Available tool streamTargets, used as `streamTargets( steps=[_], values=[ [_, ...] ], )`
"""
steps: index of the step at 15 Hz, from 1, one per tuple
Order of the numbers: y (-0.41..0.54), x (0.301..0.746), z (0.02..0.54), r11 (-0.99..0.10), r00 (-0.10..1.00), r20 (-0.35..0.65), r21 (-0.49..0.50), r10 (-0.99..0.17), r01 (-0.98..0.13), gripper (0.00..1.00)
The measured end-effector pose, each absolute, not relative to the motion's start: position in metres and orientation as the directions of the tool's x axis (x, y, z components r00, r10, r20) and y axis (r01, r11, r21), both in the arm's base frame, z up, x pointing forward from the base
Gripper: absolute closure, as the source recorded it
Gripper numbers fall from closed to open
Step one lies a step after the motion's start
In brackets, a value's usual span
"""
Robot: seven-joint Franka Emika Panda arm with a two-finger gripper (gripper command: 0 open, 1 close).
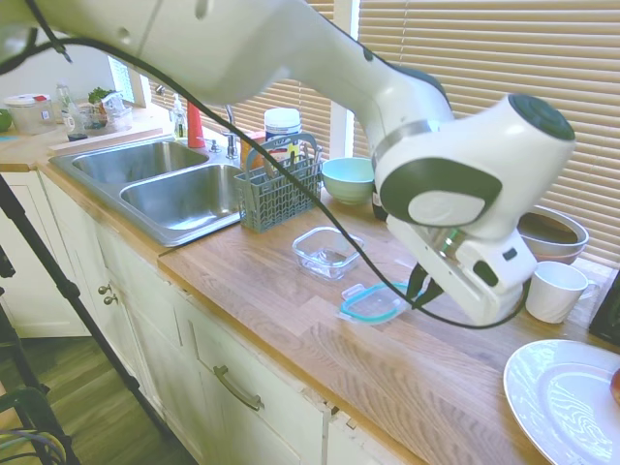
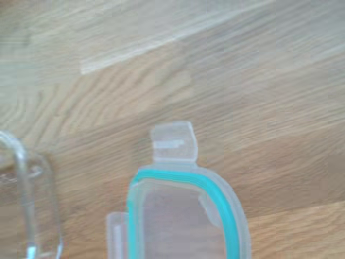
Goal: Cover the lid of the food container
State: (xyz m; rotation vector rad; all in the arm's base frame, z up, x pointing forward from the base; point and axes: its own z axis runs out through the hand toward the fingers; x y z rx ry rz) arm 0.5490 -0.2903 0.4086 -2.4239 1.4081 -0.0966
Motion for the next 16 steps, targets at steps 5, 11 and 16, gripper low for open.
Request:
streamTargets(
  steps=[5,11,16],
  values=[
    [-0.225,0.559,0.472,-0.534,0.559,-0.021,-0.266,-0.829,-0.802,1.00],
    [-0.164,0.589,0.512,-0.613,0.618,0.037,-0.197,-0.785,-0.766,1.00],
    [-0.134,0.624,0.523,-0.646,0.644,0.066,-0.142,-0.762,-0.750,1.00]
  ],
)
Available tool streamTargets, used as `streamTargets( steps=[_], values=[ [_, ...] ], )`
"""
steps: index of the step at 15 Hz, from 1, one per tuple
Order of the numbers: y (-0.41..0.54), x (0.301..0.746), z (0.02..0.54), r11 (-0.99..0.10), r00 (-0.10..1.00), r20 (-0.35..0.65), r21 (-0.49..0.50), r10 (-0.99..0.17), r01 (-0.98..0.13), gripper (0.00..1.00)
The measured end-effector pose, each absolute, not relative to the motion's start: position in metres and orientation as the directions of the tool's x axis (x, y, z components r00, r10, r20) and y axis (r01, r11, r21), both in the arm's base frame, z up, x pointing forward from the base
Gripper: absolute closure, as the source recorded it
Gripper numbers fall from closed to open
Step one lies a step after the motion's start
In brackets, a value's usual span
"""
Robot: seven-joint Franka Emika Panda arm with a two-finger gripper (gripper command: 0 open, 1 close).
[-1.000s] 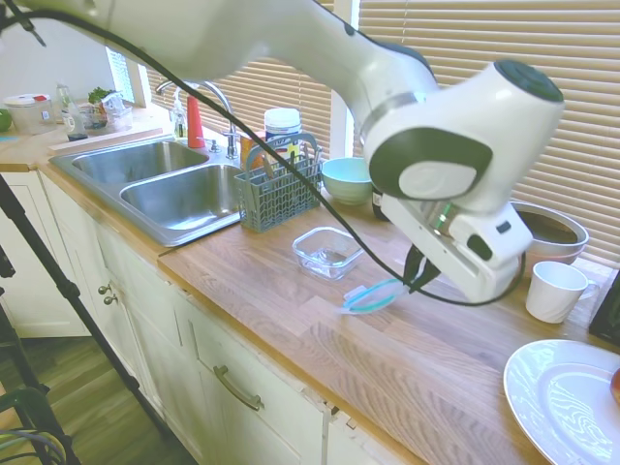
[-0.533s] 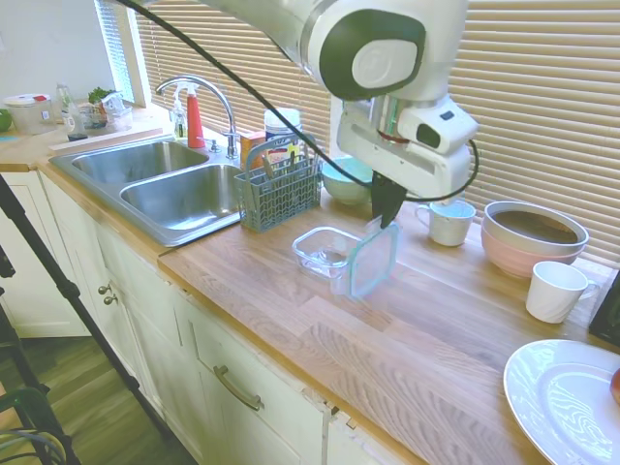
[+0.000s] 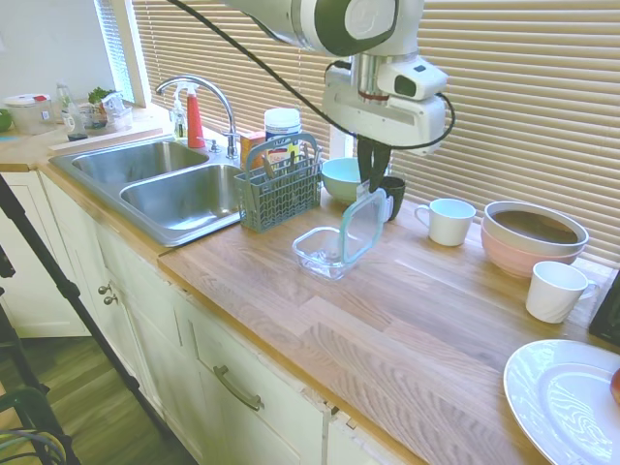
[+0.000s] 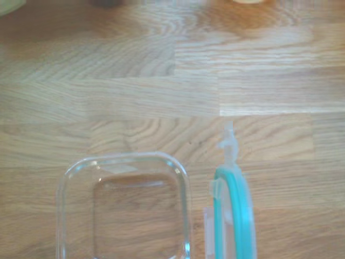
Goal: Cover the lid of the food container
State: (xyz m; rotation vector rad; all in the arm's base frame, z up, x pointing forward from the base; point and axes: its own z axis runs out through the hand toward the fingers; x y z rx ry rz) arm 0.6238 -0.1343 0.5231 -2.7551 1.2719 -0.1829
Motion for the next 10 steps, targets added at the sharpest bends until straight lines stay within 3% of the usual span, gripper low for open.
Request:
streamTargets(
  steps=[10],
  values=[
    [-0.074,0.655,0.506,-0.692,0.687,0.094,-0.056,-0.721,-0.719,1.00]
  ],
)
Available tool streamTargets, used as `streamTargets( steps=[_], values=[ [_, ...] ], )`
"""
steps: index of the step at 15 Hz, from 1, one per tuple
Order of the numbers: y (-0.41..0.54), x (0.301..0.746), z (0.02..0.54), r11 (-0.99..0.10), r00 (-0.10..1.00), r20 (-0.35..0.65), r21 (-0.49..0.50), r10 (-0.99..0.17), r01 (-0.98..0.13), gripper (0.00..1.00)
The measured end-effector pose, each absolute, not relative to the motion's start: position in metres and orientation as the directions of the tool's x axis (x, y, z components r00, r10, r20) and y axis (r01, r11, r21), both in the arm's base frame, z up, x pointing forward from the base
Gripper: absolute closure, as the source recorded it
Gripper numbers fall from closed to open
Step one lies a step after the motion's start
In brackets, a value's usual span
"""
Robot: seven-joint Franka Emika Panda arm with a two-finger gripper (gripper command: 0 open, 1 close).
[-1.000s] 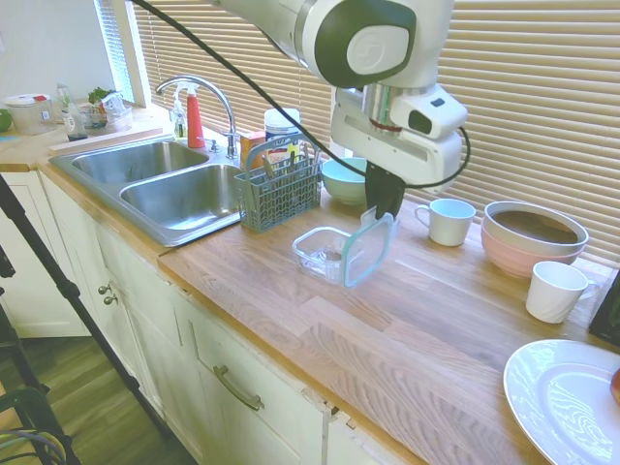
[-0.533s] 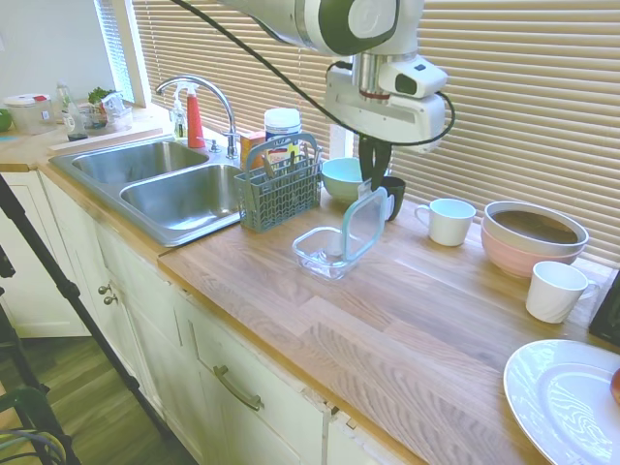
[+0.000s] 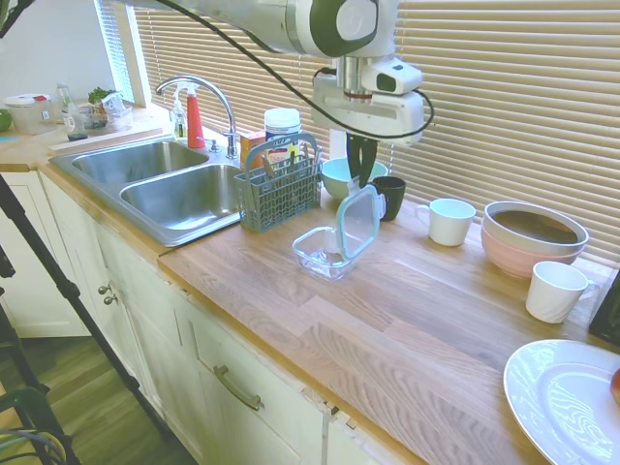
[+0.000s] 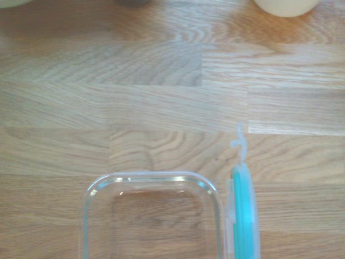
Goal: Cover the lid of the food container
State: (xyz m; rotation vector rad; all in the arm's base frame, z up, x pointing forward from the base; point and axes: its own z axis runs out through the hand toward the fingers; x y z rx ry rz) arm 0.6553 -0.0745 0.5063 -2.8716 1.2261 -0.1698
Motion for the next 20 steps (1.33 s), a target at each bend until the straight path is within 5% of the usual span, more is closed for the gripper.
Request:
streamTargets(
  steps=[20],
  values=[
    [0.048,0.677,0.412,-0.715,0.719,0.135,0.082,-0.682,-0.694,1.00]
  ],
)
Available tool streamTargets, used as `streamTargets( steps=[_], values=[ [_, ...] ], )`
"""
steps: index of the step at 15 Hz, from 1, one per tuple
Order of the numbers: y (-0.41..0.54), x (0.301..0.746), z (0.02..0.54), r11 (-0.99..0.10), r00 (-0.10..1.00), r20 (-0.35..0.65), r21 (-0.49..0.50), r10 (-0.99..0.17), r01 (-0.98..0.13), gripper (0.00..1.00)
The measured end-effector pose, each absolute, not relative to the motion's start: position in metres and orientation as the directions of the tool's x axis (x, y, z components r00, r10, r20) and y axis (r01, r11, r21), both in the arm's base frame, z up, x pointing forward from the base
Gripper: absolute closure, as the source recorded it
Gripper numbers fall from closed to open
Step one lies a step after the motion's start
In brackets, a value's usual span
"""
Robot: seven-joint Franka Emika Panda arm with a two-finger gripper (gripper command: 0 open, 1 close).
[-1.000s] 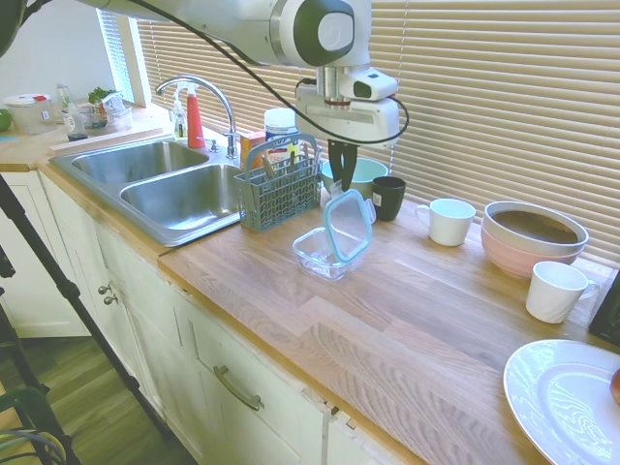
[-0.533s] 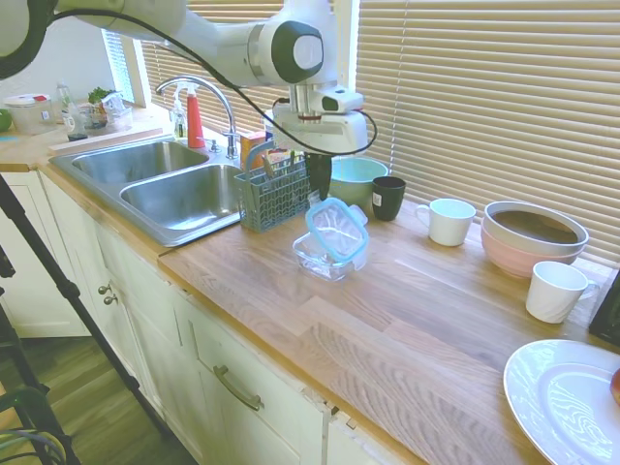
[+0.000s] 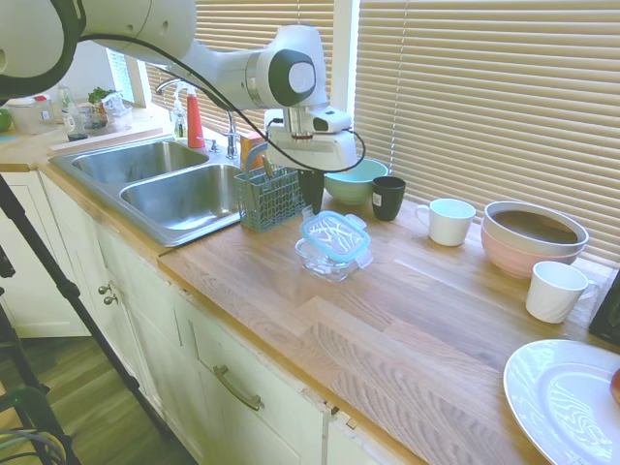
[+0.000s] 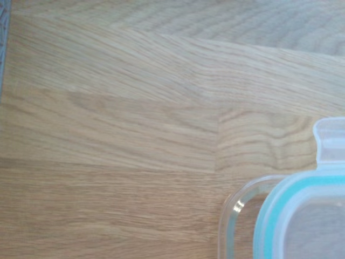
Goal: Cover the lid of the food container
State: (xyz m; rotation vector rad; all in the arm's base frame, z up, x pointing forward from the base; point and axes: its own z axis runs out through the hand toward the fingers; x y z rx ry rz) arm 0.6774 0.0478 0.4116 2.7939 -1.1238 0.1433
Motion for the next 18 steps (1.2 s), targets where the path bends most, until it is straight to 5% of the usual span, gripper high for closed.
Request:
streamTargets(
  steps=[17,18],
  values=[
    [0.068,0.689,0.383,-0.707,0.712,0.157,0.094,-0.685,-0.701,1.00],
    [0.067,0.689,0.384,-0.703,0.707,0.154,0.091,-0.690,-0.706,0.00]
  ],
)
